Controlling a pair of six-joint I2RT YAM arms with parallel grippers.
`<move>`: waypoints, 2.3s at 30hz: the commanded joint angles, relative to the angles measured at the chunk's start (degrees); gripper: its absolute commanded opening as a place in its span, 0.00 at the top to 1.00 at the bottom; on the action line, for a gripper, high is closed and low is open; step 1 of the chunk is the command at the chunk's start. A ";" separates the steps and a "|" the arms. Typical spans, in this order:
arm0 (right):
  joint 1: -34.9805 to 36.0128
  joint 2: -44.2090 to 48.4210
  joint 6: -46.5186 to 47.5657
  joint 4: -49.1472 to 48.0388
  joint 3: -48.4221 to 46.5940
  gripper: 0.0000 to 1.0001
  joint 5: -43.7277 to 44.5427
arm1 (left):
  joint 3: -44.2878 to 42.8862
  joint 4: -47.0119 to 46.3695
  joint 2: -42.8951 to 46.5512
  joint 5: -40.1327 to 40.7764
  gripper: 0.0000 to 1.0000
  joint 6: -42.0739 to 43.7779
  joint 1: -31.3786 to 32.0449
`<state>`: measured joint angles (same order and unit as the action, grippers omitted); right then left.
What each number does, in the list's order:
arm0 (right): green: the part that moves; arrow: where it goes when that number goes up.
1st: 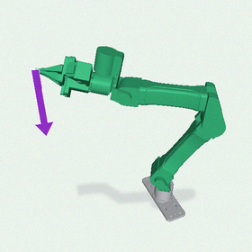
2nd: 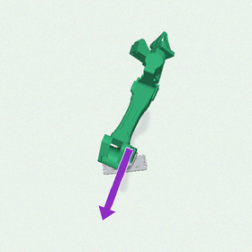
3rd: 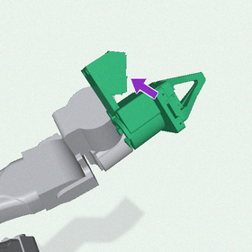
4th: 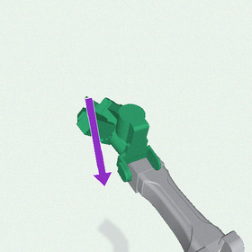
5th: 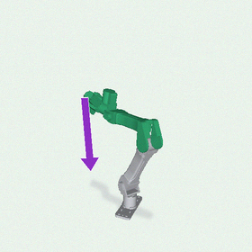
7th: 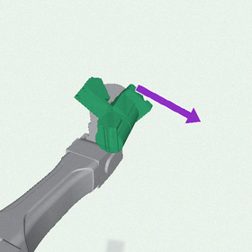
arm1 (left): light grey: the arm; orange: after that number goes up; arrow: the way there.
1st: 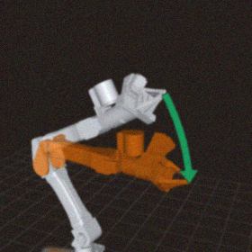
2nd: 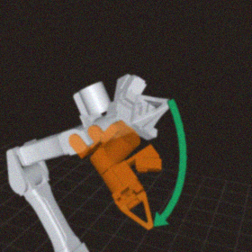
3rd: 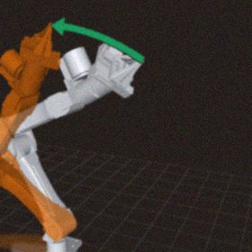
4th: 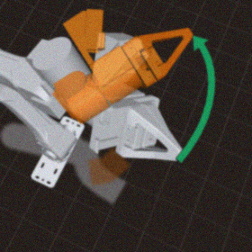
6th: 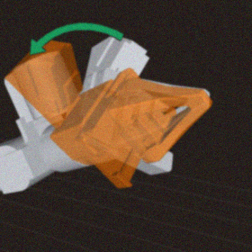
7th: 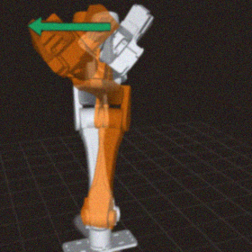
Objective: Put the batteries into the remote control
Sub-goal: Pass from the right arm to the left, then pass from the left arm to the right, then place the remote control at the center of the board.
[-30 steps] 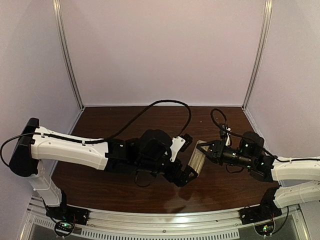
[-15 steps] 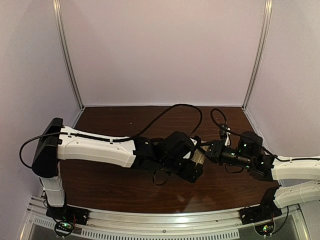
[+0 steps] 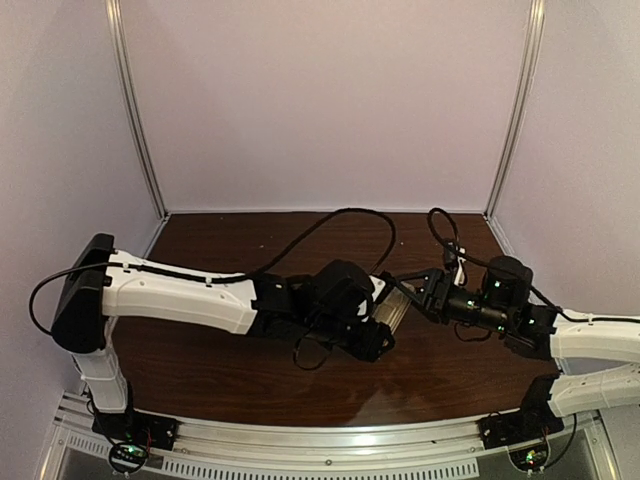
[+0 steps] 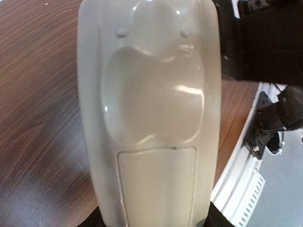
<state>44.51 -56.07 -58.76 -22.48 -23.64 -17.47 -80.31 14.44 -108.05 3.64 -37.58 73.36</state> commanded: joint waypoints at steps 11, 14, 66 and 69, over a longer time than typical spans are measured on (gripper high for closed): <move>-0.74 11.62 14.52 -4.18 -8.54 0.01 -18.55 | 13.15 -34.46 16.91 -31.22 0.57 7.09 -3.84; -0.50 9.32 12.51 -9.35 -9.58 0.05 -24.22 | 13.42 -39.10 16.82 -33.98 0.57 5.71 -3.85; 7.26 -29.29 34.62 49.99 -38.03 0.82 1.78 | 29.60 3.20 44.87 20.38 0.03 -9.01 -13.17; 8.24 -33.88 36.11 53.30 -41.01 0.81 5.07 | 29.25 9.14 44.07 23.25 0.03 -13.16 -14.53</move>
<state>51.29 -85.89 -27.09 22.06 -59.96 -20.67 -49.39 13.21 -63.00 19.16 -44.47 60.27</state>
